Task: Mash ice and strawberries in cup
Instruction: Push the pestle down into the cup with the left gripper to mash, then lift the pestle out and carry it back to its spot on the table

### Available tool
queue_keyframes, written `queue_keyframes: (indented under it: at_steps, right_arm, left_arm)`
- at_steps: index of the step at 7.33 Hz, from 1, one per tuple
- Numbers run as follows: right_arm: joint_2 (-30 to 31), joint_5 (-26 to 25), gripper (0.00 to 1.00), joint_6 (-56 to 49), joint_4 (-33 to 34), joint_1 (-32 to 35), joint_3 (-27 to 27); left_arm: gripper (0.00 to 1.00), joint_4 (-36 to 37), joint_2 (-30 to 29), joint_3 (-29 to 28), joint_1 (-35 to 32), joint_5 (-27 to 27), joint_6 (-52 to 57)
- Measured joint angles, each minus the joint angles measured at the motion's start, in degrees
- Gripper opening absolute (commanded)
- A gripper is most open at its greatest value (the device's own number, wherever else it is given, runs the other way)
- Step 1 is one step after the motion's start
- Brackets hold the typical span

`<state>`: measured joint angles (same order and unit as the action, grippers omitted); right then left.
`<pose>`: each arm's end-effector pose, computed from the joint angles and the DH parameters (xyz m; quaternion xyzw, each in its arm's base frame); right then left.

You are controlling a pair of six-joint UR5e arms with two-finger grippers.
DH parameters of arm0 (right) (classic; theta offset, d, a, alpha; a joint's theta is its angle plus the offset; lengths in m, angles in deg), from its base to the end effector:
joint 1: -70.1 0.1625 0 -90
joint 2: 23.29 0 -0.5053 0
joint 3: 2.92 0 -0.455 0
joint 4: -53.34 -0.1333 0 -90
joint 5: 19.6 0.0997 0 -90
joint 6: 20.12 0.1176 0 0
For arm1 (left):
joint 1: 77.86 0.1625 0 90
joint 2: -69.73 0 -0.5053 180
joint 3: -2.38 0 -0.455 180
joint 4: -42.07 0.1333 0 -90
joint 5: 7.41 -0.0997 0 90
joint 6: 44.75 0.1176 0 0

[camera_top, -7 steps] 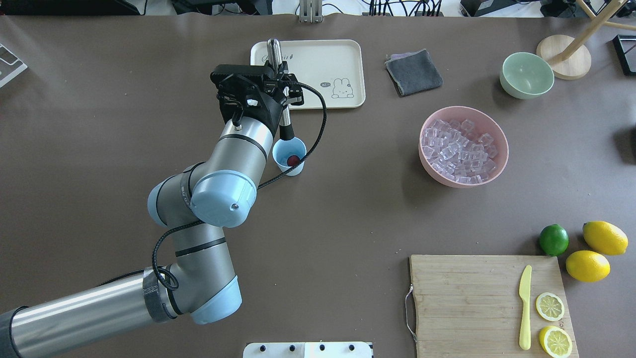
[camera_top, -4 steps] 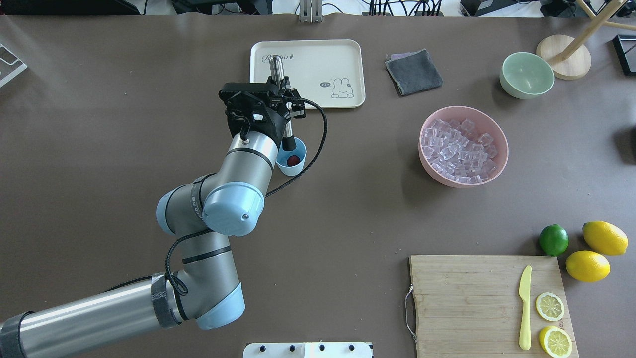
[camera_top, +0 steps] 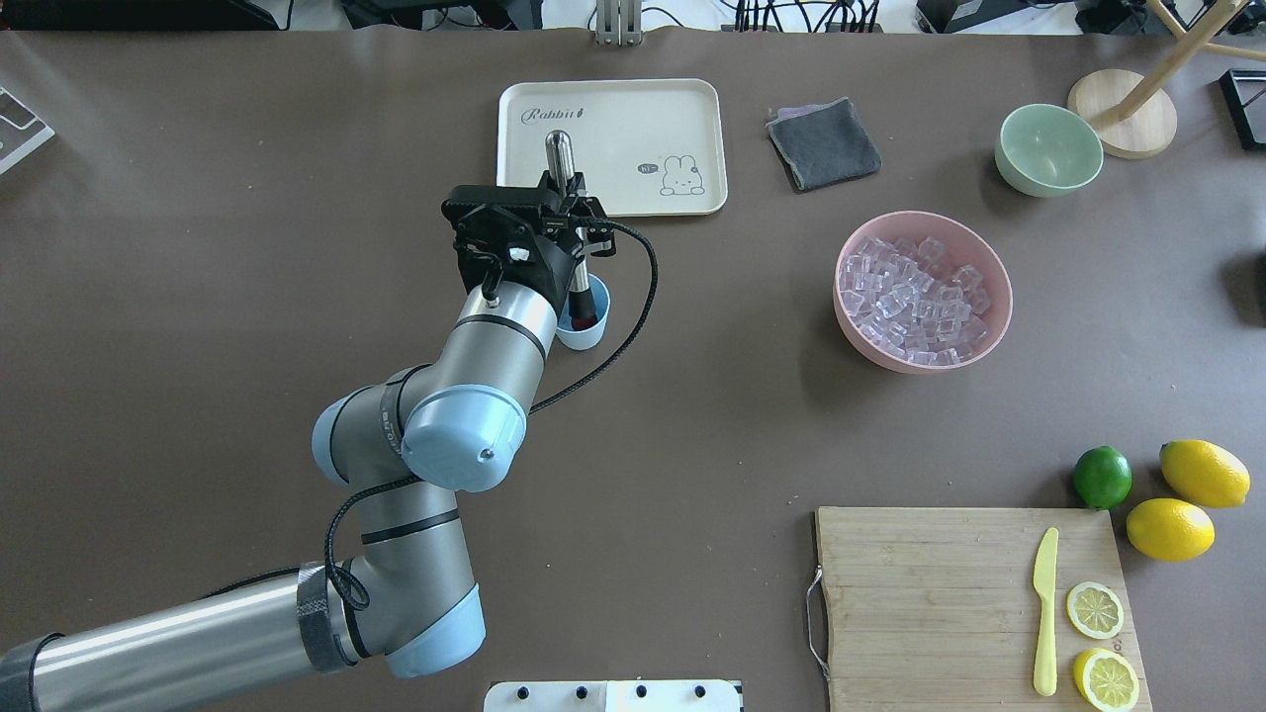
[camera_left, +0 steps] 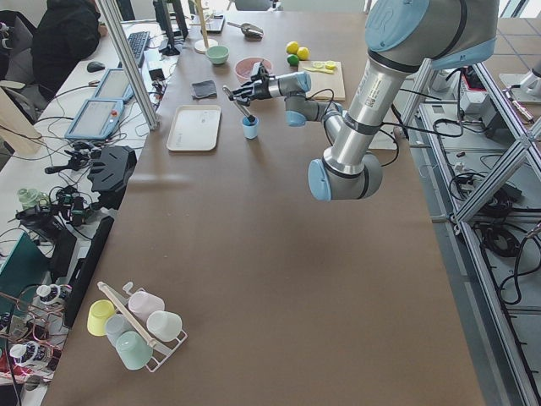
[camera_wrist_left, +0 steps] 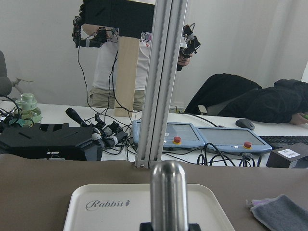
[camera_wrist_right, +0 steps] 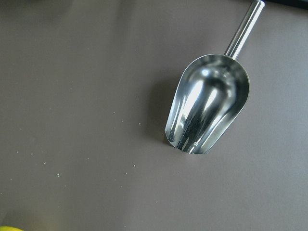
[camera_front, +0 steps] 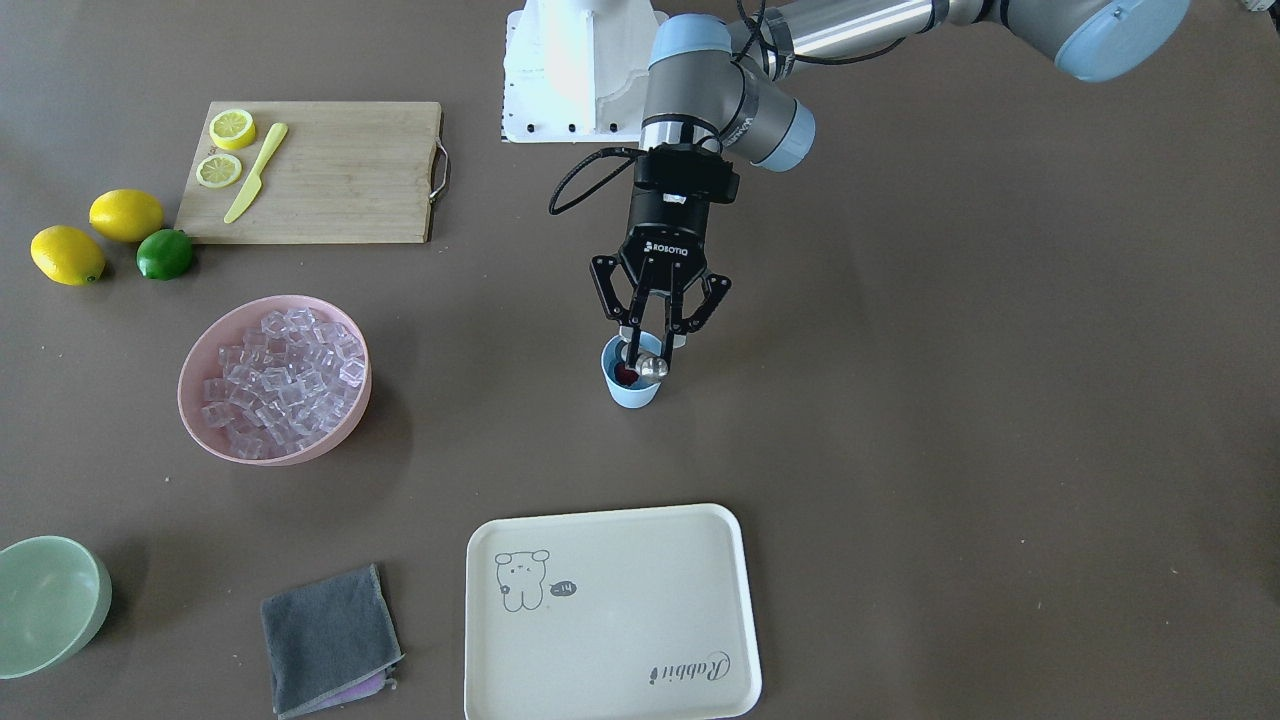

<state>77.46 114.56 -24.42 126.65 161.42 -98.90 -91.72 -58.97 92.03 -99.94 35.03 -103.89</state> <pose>0.0623 -0.4728 0.7587 0.1144 -0.3687 -0.0630 0.9203 0.6262 -0.4915 0.1866 0.5401 0.4027 -0.2113 0.7082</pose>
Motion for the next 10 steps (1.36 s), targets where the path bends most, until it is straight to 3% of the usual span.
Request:
queue_keyframes:
  at_steps: [8, 9, 10]
  right_arm:
    - [0.2, 0.0, 0.99, 0.0, 0.0, 0.1, -0.2]
    - [0.2, 0.0, 0.99, 0.0, 0.0, 0.1, -0.2]
    - [0.2, 0.0, 0.99, 0.0, 0.0, 0.1, -0.2]
  left_arm:
    - [0.27, -0.8, -0.1, -1.3, -0.6, 0.3, 2.1]
    - [0.27, -0.5, -0.1, 1.2, -2.3, 2.6, 3.0]
    - [0.27, -0.3, 0.4, 4.1, -5.3, 8.6, 2.8]
